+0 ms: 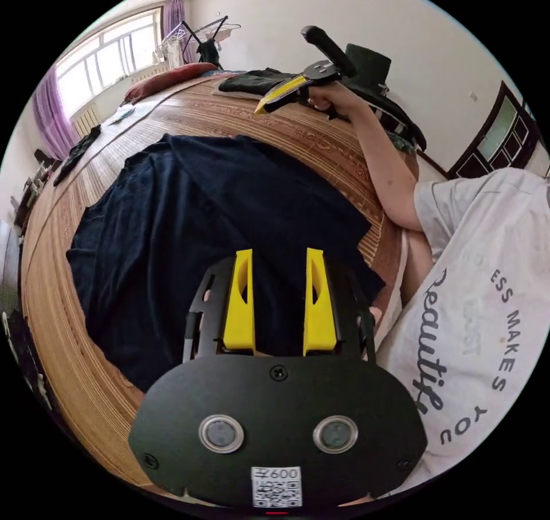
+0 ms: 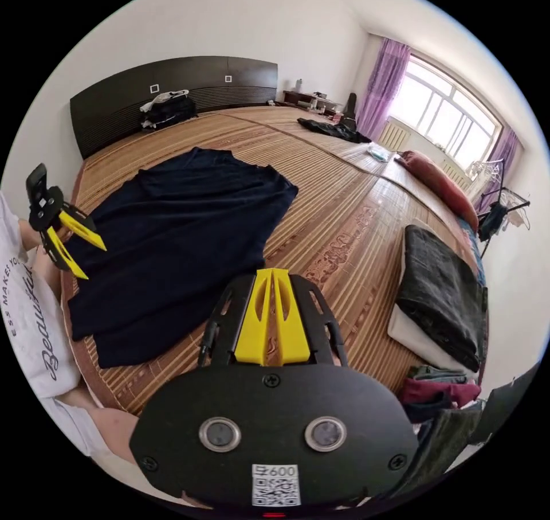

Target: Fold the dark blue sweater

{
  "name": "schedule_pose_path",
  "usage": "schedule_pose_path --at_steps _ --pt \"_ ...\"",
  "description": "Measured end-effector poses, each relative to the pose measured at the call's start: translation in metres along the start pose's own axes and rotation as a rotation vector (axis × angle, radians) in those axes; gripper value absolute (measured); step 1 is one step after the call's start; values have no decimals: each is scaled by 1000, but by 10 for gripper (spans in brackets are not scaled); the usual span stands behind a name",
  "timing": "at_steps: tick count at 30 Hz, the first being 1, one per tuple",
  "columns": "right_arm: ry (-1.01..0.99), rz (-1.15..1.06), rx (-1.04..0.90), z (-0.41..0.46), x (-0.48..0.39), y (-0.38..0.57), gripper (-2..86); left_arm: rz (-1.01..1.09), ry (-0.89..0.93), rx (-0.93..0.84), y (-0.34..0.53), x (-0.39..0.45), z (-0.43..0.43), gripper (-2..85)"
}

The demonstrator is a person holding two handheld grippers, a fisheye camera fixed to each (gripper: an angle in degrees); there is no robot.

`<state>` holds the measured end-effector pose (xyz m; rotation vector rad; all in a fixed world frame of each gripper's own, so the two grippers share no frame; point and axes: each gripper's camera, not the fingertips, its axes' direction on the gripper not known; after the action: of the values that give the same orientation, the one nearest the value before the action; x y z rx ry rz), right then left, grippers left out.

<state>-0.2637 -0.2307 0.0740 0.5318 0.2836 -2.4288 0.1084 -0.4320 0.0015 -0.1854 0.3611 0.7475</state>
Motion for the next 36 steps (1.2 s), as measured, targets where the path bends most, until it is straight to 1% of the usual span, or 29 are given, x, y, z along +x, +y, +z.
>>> schedule_pose_path --at_steps 1,2,3,4,5,6,7,9,10,11,12,13,14,15,16,17,19,21,22,23,24,25,27,30,36 --pt "34 13 99 -37 -16 5 -8 -27 -5 1 17 4 -1 133" --pt "45 18 210 -74 -34 11 -8 -88 -12 -18 52 11 -2 136" --pt "41 41 251 -90 -41 13 -8 -163 -50 -59 89 14 -2 139" --pt "-17 124 290 -115 -53 16 -7 -253 -103 -83 128 16 -5 142" --pt "-146 193 267 -129 -66 19 -7 -300 -121 -70 149 16 -7 143" --pt "-216 205 239 -132 -76 22 -6 -403 -122 -12 189 16 -12 144" --pt "-304 218 186 -134 -101 32 -4 -452 -110 21 207 15 -14 145" --pt "-273 321 153 -130 -137 59 1 -633 -41 182 275 8 -15 148" --pt "-213 414 126 -121 -157 80 13 -699 -23 247 301 2 -9 150" --pt "-174 531 61 -105 -170 100 28 -730 -16 274 313 -1 -4 152" --pt "-178 584 17 -95 -175 109 37 -788 16 294 333 -10 11 157" --pt "-234 647 -60 -76 -187 125 50 -809 47 289 341 -15 21 160" --pt "-299 699 -90 -64 -199 138 57 -854 147 261 355 -22 44 163" --pt "-321 720 -85 -61 -205 143 59 -846 192 252 365 -22 63 163" --pt "-319 758 -66 -60 -219 151 61 -838 111 242 375 -15 73 148" --pt "-270 751 -45 -66 -235 152 53 -824 69 226 378 -11 77 141" --pt "-152 694 -101 -69 -258 143 32 -799 25 225 391 3 90 134" --pt "-99 653 -134 -74 -277 134 21 -791 91 290 412 20 109 123" --pt "-77 626 -160 -75 -288 130 18 -802 127 276 422 25 125 116" --pt "-52 599 -170 -75 -298 127 13 -807 125 272 427 28 133 107" --pt "-46 584 -171 -74 -303 126 10 -825 85 291 438 33 144 90" --pt "-19 560 -178 -75 -312 125 2 -830 59 275 447 36 156 56" --pt "8 538 -209 -79 -326 123 -5 -810 92 259 459 39 175 31" --pt "52 490 -235 -88 -358 125 -8 -758 131 252 480 43 196 19" --pt "105 484 -236 -119 -426 149 -9 -749 225 232 536 39 226 11"
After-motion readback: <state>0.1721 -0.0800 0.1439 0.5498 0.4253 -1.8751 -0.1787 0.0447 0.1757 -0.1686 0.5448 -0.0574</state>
